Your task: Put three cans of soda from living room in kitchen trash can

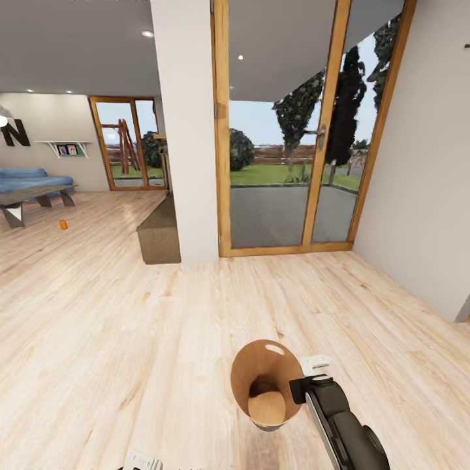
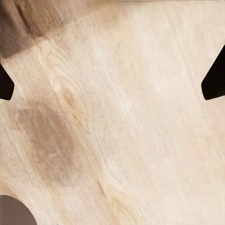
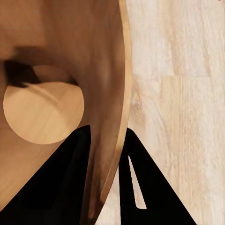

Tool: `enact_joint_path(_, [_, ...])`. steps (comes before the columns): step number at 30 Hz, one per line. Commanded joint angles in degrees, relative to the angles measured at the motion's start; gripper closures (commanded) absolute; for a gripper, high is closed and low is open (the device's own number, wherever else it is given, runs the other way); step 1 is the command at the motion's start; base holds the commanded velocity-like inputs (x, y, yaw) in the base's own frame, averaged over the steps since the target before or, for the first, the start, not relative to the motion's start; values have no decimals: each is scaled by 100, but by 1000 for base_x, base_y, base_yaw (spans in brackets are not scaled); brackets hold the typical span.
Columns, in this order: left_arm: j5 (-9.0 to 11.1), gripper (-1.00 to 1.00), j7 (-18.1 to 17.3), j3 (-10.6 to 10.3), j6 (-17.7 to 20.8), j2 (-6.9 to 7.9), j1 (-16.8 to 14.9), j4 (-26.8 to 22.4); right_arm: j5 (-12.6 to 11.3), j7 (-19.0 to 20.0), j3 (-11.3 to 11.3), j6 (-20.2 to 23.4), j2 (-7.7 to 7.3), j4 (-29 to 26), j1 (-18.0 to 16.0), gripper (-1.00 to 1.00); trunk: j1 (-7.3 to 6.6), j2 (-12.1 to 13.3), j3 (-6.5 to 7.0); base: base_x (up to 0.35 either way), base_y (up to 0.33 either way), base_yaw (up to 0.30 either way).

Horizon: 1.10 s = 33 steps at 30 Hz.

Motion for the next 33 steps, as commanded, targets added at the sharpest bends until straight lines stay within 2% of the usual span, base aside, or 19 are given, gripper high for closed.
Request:
enact_joint_path(1, [2, -100, 0, 0, 0, 2, 0, 1, -21, 8, 4, -3, 2, -3, -2, 100, 0, 0, 1, 0, 0, 241])
enact_joint_path(17, [4, -100, 0, 3, 0, 4, 0, 1, -20, 8, 1, -3, -3, -9, -2, 100, 0, 0, 1, 14, 7, 241])
enact_joint_path(33, [4, -100, 0, 7, 0, 6, 0, 0, -20, 8, 10, -5, -4, -12, -2, 100, 0, 0, 1, 240, 207, 243])
